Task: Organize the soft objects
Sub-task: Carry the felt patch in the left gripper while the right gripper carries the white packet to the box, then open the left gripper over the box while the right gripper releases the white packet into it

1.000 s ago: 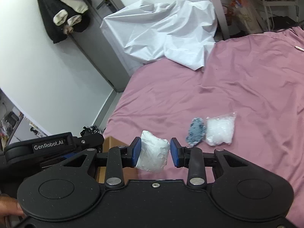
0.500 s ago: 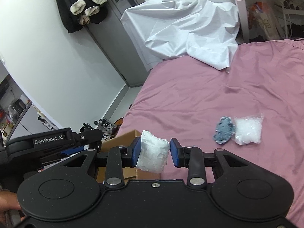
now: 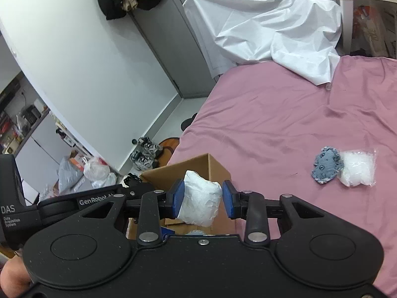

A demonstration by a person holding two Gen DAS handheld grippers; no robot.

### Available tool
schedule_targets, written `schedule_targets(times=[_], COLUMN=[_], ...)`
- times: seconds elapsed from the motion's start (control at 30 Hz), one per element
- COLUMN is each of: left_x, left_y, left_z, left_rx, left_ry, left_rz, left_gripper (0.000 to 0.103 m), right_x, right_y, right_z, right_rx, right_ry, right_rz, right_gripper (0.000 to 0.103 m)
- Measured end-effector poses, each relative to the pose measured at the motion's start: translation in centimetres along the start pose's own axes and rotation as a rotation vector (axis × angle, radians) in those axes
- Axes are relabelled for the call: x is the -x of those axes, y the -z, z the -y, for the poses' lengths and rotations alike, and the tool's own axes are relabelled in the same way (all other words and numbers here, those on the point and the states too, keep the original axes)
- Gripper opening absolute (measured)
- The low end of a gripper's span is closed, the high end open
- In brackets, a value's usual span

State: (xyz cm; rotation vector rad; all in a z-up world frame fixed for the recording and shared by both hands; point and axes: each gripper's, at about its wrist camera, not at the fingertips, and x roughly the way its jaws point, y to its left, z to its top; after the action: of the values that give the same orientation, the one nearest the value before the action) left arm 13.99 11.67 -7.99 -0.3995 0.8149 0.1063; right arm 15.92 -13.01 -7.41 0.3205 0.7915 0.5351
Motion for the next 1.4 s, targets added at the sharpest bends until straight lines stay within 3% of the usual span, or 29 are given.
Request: schedule_targets(times=[0.3,0.47,0.6,0.87,0.93,1.13,1.23,1.4], left_x=[-1.5,-1.2,-0.6,0.3,0.4,0.4,0.7,1.3], left_y=[0.9,1.0,0.9,0.3,0.4,0.6,0.6,0.6], left_z=[-0.5,-0.4,-0.3,-0.5,-0.6,-0.7,-0.4,1.3], left_rx=[-0.014,-0.021,-0.011,-0.014,-0.010,0.012,0.022,-0.022], left_ry=[0.013,0.003,-0.016,-0.080,-0.092,-0.080,-0.055,-0.047], left_rz=[-0.047,-0.051,-0.026,0.009,0.017,0.023,0.044,0.064], left_gripper=[0.043,0.056,0.074,0.080,0.080,0.083,0.091,0.096], right_x=[-1.1,-1.4,-1.7,-2.6,-2.7,-2.0,-1.2,0.3], right_y=[0.2,0.1,0.1,-0.5,-0.5,-0.3,-0.3,-0.1], right_z=[-0.8,-0.9,-1.2,-2.0,-2.1,-1.1,0.1,2.1], right_rx=[0.023,0.019,0.025,0.035,0.046,0.031,0.009,-0.022], right_ry=[0.016,0.015,0.001,-0.025,-0.033,-0.017,0.004,0.043], right_rz=[-0.023,-0.025,-0.030,-0.031,-0.029,-0.009,0.012,0.047], right_gripper=[0.034,0.034,0.034,0.035,0.051,0.076,0.085,0.095])
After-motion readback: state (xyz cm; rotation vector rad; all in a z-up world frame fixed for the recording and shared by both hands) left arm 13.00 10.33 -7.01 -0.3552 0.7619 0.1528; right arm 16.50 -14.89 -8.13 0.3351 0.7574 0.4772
